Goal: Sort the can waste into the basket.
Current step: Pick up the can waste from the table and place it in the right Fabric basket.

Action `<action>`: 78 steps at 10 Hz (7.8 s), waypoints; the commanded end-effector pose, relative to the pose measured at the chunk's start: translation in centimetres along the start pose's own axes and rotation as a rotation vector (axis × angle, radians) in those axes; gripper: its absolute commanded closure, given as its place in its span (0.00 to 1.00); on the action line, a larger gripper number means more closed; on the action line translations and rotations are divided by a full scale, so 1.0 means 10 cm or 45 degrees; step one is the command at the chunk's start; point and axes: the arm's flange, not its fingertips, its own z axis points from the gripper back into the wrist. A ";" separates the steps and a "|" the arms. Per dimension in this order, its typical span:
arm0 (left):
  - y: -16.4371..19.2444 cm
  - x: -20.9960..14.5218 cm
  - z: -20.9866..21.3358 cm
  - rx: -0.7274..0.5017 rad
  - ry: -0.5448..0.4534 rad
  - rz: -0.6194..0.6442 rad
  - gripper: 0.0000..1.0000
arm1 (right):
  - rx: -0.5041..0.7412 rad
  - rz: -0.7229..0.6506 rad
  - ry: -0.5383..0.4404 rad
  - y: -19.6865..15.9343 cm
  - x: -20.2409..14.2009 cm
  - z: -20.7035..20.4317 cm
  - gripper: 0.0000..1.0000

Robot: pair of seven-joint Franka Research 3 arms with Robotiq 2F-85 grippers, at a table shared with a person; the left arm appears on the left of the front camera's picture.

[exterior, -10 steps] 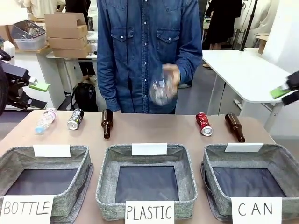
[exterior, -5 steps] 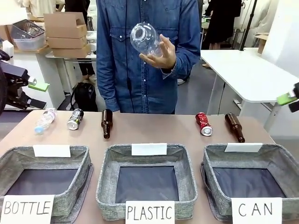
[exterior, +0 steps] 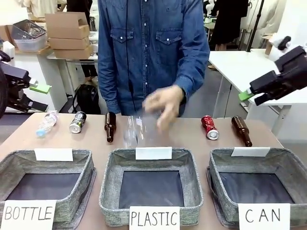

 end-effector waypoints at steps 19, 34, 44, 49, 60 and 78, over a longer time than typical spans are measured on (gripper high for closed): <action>-0.01 0.02 0.00 -0.025 -0.015 -0.026 0.00 | -0.558 0.079 0.120 -0.42 0.67 -1.73 0.00; -0.01 0.02 0.00 -0.025 -0.015 -0.026 0.00 | -0.533 -0.164 0.388 -1.40 1.19 -3.06 0.59; -0.01 0.02 0.00 -0.025 -0.015 -0.026 0.00 | -0.590 -0.173 0.376 -1.39 1.18 -3.07 1.00; -0.01 0.02 0.00 -0.025 -0.015 -0.026 0.00 | -0.538 -0.071 0.367 -1.15 1.13 -2.67 1.00; -0.01 0.02 0.00 -0.025 -0.015 -0.026 0.00 | -0.083 0.348 0.378 -0.10 -0.33 -0.61 1.00; -0.75 -0.73 2.10 0.315 0.017 -0.067 0.00 | -0.046 0.218 0.669 -0.50 -1.17 -0.81 0.00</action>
